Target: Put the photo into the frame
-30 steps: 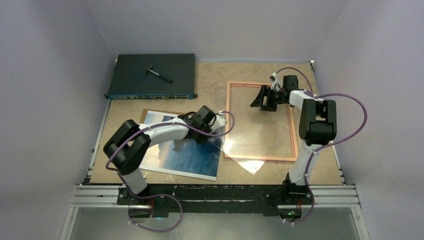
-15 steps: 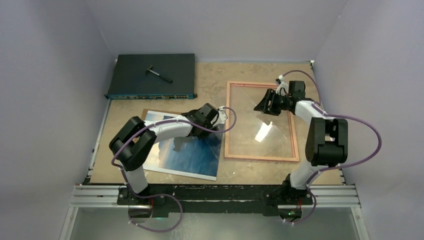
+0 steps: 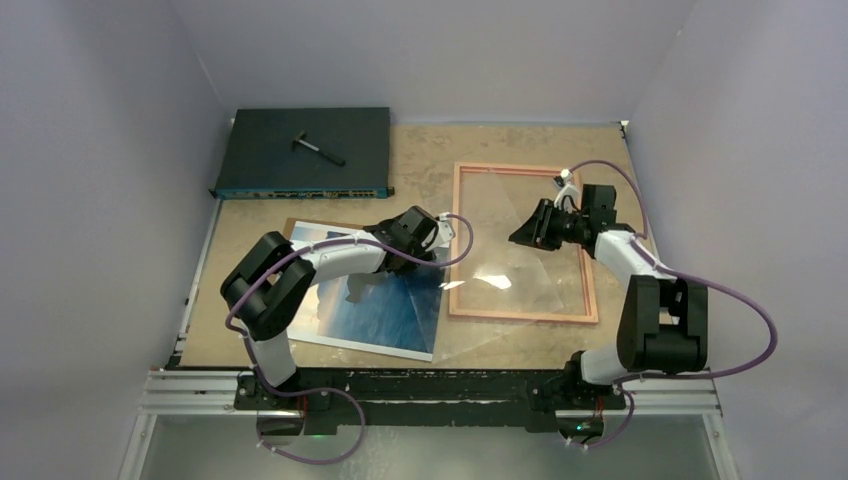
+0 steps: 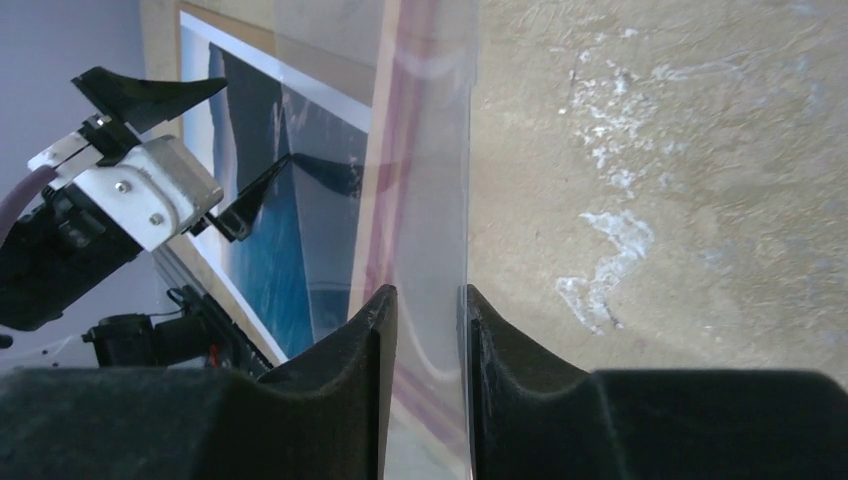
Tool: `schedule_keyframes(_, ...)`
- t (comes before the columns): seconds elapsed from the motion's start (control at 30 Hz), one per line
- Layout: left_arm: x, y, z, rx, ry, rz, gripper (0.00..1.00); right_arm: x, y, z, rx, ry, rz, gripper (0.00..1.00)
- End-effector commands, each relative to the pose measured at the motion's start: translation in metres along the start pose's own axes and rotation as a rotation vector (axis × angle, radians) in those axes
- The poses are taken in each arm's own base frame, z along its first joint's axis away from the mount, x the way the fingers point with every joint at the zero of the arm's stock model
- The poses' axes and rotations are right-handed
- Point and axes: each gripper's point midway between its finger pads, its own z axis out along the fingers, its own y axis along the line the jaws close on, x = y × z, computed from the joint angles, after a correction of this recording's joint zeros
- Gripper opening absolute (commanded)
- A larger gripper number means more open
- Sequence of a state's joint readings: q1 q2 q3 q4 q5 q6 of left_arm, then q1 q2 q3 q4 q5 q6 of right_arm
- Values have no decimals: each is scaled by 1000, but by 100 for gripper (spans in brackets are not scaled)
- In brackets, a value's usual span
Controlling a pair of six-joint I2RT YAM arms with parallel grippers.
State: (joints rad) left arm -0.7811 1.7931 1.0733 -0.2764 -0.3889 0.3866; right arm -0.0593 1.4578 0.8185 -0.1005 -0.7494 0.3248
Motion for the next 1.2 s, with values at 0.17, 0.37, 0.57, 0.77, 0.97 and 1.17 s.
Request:
schedule_keyframes(0.17,-3,-5,4,26,-21,37,73,9,37,-13,-130,10,-29,30)
schedule_keyframes(0.37,-29,9,-13,39,-73,-33,80,-2,47,-26,-89,-59,-62,0)
schedule_keyframes(0.57,-64,29,-47,131,-172,-159,85,-28,79,-37,-186,-120,-115,0)
schedule_keyframes(0.77,-35,23,-30,105,-103,-118,83,0,68,-36,-161,-47,-86,0)
schedule_keyframes(0.97,-26,38,-32,171,-91,-230,83,1,62,-56,-34,-210,-51,0)
schedule_keyframes(1.17,-33,49,-51,201,-110,-264,84,-51,85,-82,-18,-444,-9,0)
